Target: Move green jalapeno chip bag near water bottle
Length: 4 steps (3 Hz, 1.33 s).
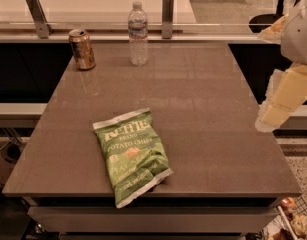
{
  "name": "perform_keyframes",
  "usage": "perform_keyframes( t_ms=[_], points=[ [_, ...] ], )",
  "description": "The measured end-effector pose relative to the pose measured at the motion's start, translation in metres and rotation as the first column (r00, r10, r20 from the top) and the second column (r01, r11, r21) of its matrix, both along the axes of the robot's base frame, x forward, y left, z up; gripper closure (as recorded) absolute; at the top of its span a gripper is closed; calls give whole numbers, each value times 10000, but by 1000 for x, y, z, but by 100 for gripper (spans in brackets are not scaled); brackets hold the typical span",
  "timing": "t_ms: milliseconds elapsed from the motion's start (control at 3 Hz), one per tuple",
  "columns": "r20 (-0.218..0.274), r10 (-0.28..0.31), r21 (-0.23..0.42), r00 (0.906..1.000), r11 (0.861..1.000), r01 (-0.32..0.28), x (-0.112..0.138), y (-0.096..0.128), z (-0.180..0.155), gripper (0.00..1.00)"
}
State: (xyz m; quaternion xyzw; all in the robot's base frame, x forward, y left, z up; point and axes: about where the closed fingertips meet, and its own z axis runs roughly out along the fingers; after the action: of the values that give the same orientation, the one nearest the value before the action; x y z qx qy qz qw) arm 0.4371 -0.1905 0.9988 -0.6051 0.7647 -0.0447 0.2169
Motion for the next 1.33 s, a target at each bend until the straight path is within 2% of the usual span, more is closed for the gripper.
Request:
perform_keyframes(
  t_ms=[333,667,1000,1333],
  points=[
    [-114,579,848,9983,9948,-568,2,41,-14,0],
    [-541,1210,1324,9912,9847,-1130,8,91,-33,0],
    [-1362,1549,1850,9785,9743,-1285,15,137,-70,0],
    [-2139,1721,2359,9616,9643,-1201,15,165,-105,0]
  ],
)
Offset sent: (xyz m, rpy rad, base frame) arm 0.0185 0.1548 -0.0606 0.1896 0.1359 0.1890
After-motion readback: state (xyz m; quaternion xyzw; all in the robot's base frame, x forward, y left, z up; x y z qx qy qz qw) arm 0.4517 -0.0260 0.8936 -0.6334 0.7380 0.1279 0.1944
